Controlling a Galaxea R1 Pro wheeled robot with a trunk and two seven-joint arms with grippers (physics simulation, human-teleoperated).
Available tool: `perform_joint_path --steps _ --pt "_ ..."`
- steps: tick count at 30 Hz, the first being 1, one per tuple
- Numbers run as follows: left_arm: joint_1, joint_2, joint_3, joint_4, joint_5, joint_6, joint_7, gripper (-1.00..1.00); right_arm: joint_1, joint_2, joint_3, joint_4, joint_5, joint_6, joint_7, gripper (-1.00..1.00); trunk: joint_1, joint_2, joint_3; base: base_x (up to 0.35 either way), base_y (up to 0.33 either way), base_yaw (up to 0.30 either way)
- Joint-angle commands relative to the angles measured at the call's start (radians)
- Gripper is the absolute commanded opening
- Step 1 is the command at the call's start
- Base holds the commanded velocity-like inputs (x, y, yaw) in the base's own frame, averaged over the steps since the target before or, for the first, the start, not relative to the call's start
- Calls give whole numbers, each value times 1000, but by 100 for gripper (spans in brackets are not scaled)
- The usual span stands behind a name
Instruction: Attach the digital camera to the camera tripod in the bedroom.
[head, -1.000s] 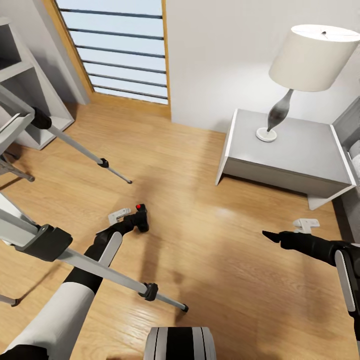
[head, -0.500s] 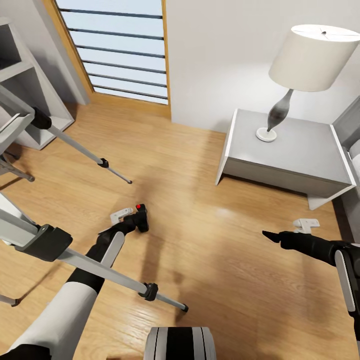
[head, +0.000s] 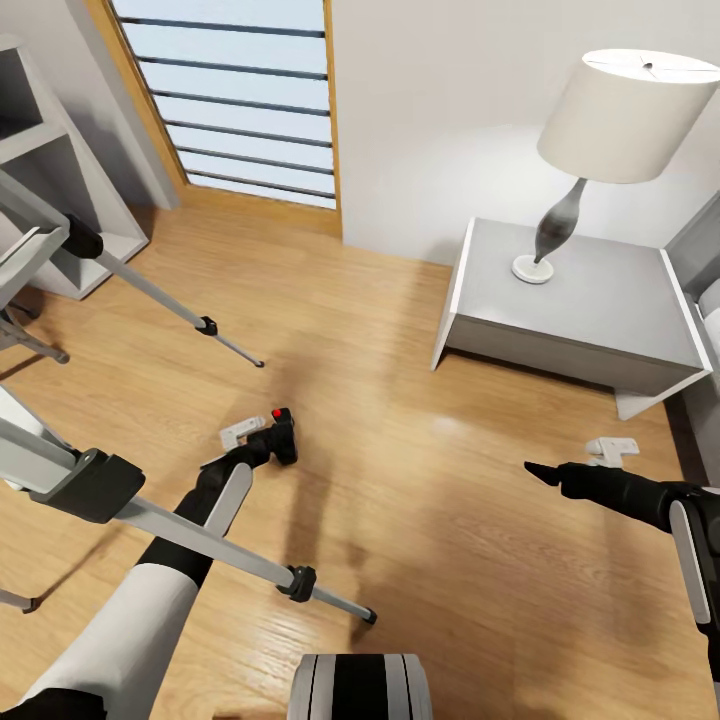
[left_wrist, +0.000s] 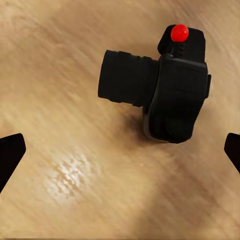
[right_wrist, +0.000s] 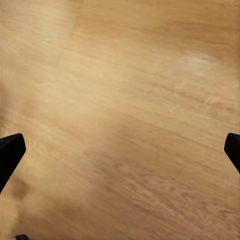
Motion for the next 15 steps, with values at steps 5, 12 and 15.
perform_joint_path --steps 5,12,15 --pt "0 -8 -3 -1 9 0 19 100 0 0 -1 -1 3 6 5 100 0 0 -1 0 0 0" --pt "0 -12 -4 -1 9 -1 24 100 0 0 -1 -1 3 6 5 100 0 0 -1 0 0 -44" --pt "0 -12 -4 -1 8 -1 24 100 1 0 -1 -1 3 6 5 100 0 0 -1 0 0 -148"
